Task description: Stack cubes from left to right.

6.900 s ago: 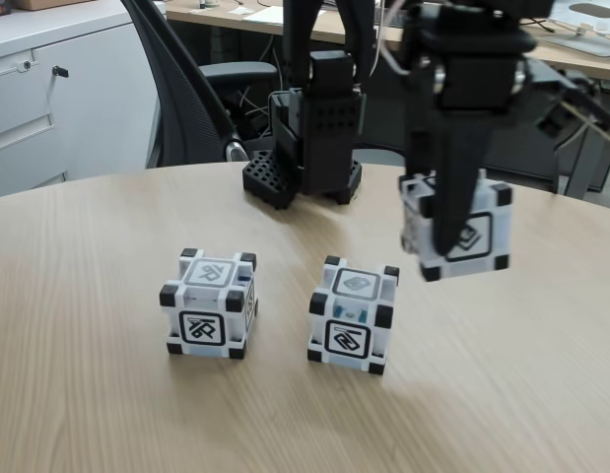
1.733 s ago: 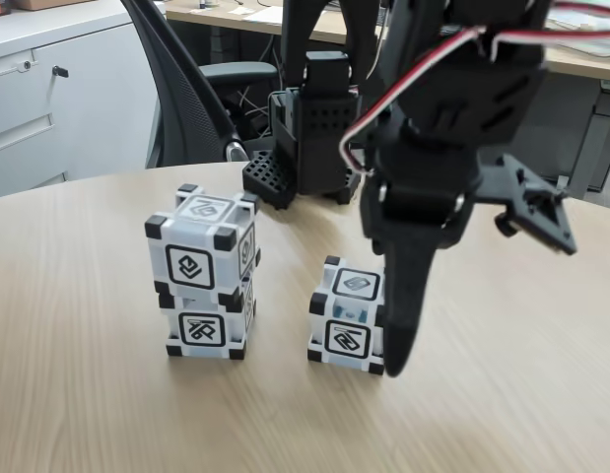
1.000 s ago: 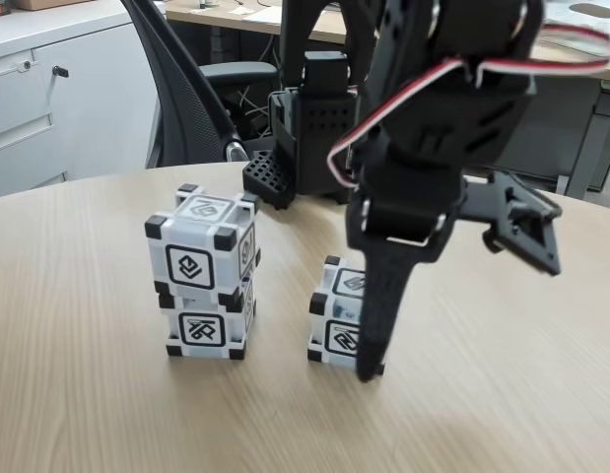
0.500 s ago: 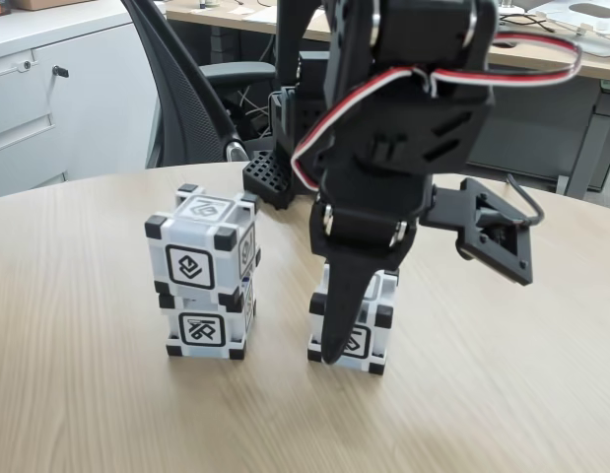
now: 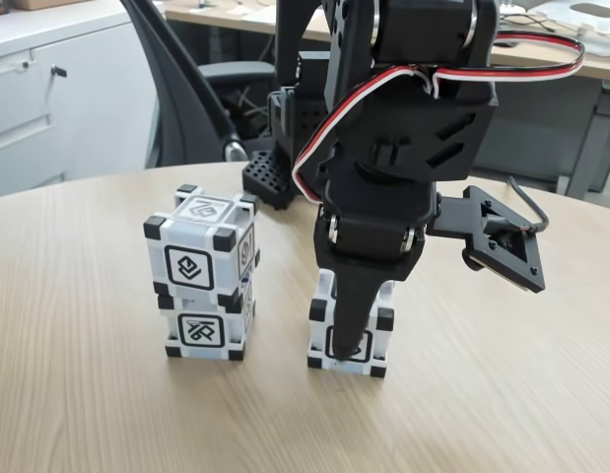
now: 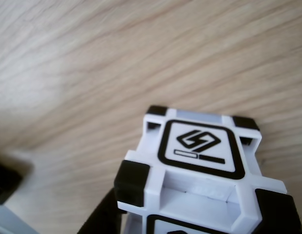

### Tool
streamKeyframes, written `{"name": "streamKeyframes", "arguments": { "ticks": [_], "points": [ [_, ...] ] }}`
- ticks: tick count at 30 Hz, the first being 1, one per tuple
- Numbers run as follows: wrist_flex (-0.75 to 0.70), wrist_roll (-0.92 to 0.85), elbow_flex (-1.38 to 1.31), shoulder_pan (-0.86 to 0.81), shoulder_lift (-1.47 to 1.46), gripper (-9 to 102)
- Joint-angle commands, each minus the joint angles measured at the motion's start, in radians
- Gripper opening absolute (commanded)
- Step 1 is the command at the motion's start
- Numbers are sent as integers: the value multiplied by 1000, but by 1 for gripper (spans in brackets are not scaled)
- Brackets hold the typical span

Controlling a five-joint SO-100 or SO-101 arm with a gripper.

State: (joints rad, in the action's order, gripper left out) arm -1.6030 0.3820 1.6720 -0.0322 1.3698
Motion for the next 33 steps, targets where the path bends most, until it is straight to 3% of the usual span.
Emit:
{"name": "streamKeyframes", "arguments": {
  "ticks": [1,4,16,33],
  "points": [
    [6,2,-5,-11,3,12],
    [6,11,-5,-11,3,4],
    [-6,20,-12,8,44,0],
    [-61,55,-3,64,422,0]
  ]
}}
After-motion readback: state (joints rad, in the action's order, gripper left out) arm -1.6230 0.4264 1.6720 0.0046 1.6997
